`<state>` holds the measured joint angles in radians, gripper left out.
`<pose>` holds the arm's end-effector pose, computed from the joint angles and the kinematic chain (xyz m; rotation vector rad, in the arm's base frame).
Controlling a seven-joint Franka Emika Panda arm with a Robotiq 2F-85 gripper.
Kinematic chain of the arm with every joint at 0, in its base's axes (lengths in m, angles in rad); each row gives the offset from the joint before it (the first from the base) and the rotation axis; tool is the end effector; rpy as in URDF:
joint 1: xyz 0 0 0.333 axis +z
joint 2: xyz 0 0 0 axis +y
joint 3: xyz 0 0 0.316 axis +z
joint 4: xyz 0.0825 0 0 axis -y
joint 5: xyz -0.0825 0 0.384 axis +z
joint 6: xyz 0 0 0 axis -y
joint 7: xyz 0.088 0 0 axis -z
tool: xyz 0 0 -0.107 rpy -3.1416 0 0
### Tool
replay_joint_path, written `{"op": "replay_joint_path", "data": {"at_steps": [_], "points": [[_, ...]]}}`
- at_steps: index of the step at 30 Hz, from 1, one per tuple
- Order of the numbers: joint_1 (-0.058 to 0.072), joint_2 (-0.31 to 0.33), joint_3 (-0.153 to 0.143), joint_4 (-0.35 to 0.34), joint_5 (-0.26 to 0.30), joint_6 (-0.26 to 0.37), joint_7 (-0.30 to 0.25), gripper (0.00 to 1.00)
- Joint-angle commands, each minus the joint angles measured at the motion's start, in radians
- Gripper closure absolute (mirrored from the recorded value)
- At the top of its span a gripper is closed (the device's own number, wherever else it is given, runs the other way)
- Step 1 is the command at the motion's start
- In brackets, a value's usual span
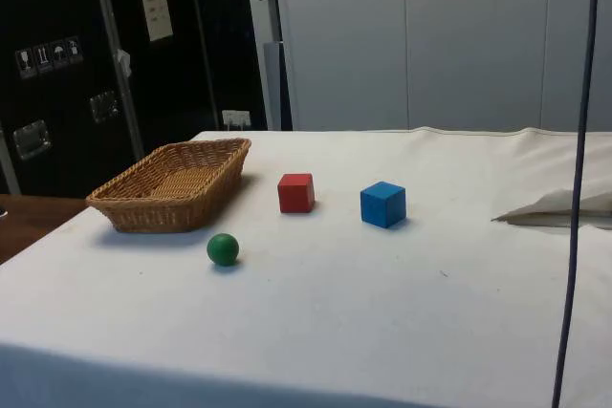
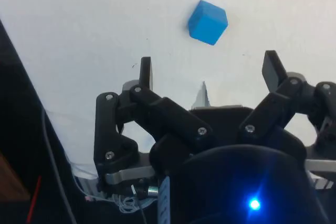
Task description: Place all non-red objects into the basket.
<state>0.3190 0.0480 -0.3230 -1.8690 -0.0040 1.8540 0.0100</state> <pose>0.5675 -0.0001 0.4810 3.1209 -0.0201 -0.0944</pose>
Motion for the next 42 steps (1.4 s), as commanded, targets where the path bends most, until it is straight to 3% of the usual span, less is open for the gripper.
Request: {"op": "replay_joint_path", "data": {"at_steps": [1,27,38,39,42], "points": [[0.000,0.000,0.000,0.000,0.000,0.000,0.000,0.00],[0.004,-0.102,0.009,-0.124,-0.075,0.016,0.149,0.00],[0.004,-0.160,0.012,-0.193,-0.075,0.030,0.179,0.00],[0.004,-0.146,0.009,-0.176,-0.066,0.013,0.167,0.00],[0.003,-0.179,0.012,-0.219,-0.075,0.040,0.184,0.00]]}}
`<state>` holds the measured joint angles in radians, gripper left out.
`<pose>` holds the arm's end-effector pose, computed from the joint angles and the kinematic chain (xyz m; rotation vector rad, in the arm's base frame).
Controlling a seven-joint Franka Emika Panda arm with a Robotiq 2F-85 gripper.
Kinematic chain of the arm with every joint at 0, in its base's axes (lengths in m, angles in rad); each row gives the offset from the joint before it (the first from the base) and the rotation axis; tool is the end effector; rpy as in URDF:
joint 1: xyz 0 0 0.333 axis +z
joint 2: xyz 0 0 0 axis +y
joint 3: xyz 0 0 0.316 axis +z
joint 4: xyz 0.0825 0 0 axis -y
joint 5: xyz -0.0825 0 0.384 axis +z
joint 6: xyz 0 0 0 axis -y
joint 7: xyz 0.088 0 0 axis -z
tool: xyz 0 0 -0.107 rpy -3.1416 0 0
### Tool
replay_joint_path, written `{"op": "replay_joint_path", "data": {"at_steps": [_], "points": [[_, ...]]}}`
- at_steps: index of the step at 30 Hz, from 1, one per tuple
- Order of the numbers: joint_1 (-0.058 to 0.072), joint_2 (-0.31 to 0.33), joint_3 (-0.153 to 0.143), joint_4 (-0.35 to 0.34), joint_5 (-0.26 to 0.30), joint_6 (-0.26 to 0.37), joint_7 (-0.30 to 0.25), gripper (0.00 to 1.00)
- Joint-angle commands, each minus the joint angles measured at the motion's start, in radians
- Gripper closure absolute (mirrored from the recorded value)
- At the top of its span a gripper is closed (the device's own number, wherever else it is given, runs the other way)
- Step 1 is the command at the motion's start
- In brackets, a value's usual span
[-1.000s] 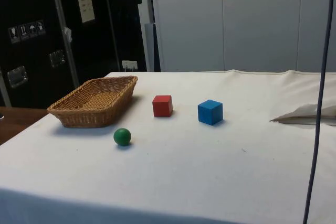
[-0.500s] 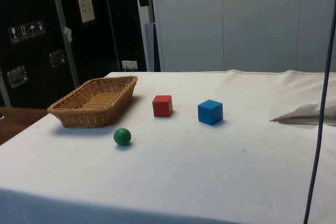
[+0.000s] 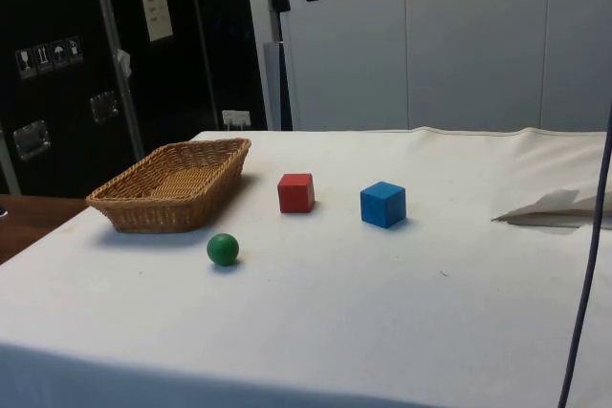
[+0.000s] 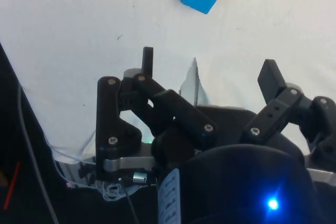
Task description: Place all non-red objects into the basket.
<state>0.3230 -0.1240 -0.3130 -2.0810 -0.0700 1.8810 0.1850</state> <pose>0.5102 -0.0043 0.4720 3.0953 -0.2281 -0.1216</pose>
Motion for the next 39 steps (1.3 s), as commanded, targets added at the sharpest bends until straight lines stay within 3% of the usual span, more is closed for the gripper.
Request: {"op": "replay_joint_path", "data": {"at_steps": [1,5,9,13,14,21,22,27,30,31,37,39], "points": [[-0.001,-0.019,0.002,-0.025,-0.009,0.023,0.012,0.00],[0.000,-0.026,0.000,-0.040,0.000,0.019,0.006,0.00],[-0.002,-0.073,0.003,-0.107,-0.010,0.066,0.022,0.00],[-0.001,-0.082,0.000,-0.126,-0.001,0.069,0.015,0.00],[-0.006,-0.097,-0.001,-0.142,-0.011,0.085,0.018,0.00],[-0.011,-0.128,-0.032,-0.181,-0.021,0.097,-0.015,0.00],[-0.007,-0.111,-0.031,-0.161,-0.012,0.083,-0.015,0.00],[-0.014,-0.151,-0.042,-0.220,-0.038,0.114,-0.013,0.00],[-0.009,-0.156,-0.049,-0.235,-0.040,0.113,-0.012,0.00],[-0.014,-0.169,-0.049,-0.258,-0.059,0.140,0.000,0.00],[-0.015,-0.188,-0.057,-0.312,-0.096,0.180,0.034,0.00],[-0.010,-0.180,-0.060,-0.300,-0.082,0.163,0.021,0.00]]}}
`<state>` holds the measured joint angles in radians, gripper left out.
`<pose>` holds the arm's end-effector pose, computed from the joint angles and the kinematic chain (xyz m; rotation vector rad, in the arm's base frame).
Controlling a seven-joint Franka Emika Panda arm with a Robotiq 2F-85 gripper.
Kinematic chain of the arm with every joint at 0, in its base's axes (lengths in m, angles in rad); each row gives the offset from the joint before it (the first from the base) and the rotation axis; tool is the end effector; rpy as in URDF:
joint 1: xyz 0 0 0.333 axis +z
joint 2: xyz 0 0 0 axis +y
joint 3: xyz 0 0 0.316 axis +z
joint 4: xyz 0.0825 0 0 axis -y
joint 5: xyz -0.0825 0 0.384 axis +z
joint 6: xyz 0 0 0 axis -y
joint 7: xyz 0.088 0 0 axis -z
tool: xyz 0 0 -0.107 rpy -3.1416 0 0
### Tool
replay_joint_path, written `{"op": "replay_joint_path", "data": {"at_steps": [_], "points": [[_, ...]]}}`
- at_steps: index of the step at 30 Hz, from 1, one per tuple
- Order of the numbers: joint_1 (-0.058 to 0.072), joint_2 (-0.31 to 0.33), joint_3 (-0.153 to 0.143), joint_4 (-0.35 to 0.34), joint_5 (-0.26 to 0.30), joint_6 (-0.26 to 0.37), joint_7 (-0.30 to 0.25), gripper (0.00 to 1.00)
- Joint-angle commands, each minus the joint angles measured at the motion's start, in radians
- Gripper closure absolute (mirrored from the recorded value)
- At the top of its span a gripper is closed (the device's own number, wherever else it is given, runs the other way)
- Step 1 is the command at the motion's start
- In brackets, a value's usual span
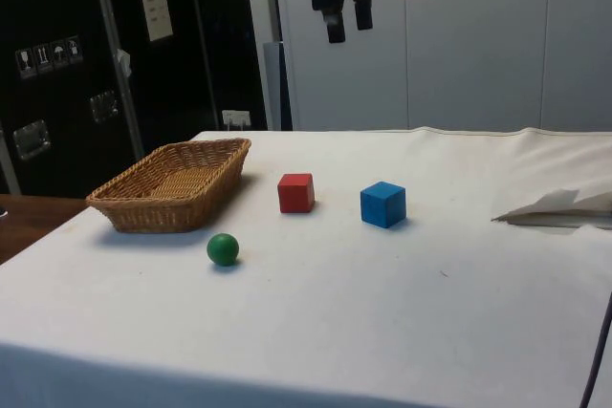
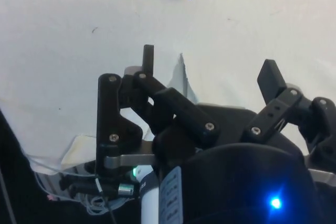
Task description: Place all non-red objects into the basket.
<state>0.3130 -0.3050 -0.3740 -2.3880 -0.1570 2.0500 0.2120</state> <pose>0.4443 -0.0386 0.4233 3.0969 -0.2770 -0.0716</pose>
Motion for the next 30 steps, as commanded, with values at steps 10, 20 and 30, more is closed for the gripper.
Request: {"op": "replay_joint_path", "data": {"at_steps": [10,20,30], "points": [[-0.006,-0.022,0.000,-0.075,-0.047,0.078,0.073,0.00],[-0.010,-0.046,-0.007,-0.144,-0.051,0.137,0.099,0.00],[-0.011,-0.044,-0.040,-0.226,-0.041,0.238,0.098,0.00]]}}
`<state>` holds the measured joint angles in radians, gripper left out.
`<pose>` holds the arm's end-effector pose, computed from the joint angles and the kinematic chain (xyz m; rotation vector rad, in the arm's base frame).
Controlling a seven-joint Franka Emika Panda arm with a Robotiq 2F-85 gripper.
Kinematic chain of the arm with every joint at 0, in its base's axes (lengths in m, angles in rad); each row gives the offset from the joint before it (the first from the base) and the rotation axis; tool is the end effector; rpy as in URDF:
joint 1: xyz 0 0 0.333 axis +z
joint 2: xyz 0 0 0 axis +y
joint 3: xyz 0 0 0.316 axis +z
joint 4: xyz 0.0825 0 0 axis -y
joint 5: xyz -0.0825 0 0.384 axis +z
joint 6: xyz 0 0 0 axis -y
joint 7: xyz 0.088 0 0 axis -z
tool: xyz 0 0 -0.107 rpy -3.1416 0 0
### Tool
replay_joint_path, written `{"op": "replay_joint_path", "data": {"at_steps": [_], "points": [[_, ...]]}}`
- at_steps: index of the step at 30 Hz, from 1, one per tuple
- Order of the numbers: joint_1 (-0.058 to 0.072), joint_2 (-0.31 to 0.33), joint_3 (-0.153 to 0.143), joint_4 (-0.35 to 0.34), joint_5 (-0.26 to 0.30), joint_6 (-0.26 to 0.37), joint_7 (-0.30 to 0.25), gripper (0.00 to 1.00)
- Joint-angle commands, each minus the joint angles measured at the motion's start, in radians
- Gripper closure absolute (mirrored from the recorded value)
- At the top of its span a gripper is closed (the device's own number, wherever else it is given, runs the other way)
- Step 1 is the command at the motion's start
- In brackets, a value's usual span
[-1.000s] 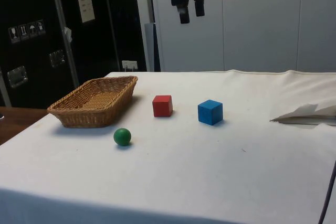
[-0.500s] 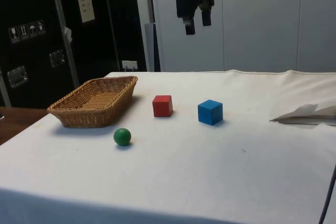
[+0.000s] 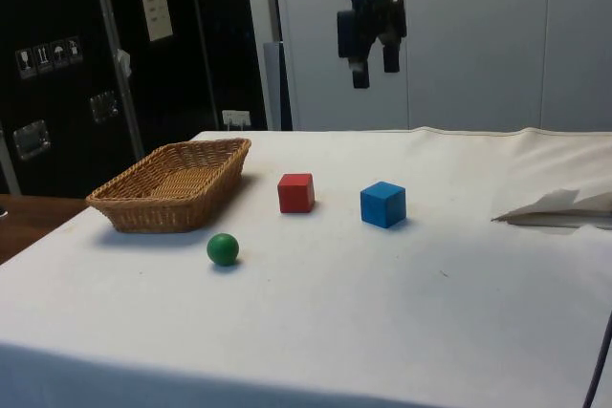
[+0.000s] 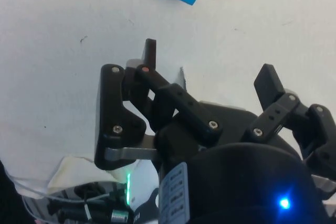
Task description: Place all non-red objects into the basket.
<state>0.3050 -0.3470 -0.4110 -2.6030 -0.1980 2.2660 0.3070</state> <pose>0.4078 -0.0434 0.3614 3.0991 -0.4085 -0.0099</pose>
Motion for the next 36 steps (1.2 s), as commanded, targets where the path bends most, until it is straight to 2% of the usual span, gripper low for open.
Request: {"op": "replay_joint_path", "data": {"at_steps": [1,3,4,7,10,11,13,19,20,22,28,29,30,31,36], "points": [[-0.002,-0.002,-0.006,-0.020,0.000,0.032,0.003,0.00],[-0.002,0.000,-0.013,-0.036,0.001,0.055,0.003,0.00],[0.000,0.001,-0.010,-0.026,0.000,0.035,0.001,0.00],[-0.003,0.006,-0.025,-0.067,0.000,0.099,0.006,0.00],[-0.003,0.012,-0.032,-0.089,-0.001,0.133,0.010,0.00],[0.000,0.011,-0.032,-0.083,0.000,0.115,0.004,0.00],[-0.003,0.019,-0.036,-0.107,-0.002,0.166,0.015,0.00],[-0.003,0.051,-0.056,-0.121,0.001,0.229,0.017,0.00],[0.000,0.048,-0.054,-0.117,0.000,0.212,0.015,0.00],[-0.001,0.071,-0.069,-0.128,0.005,0.264,0.013,0.00],[0.003,0.123,-0.096,-0.148,0.017,0.349,0.004,0.00],[0.004,0.130,-0.098,-0.152,0.018,0.362,0.004,0.00],[0.000,0.130,-0.092,-0.142,0.005,0.339,0.013,0.00],[0.004,0.136,-0.100,-0.155,0.019,0.375,0.005,0.00],[0.006,0.157,-0.105,-0.175,0.032,0.435,0.002,0.00]]}}
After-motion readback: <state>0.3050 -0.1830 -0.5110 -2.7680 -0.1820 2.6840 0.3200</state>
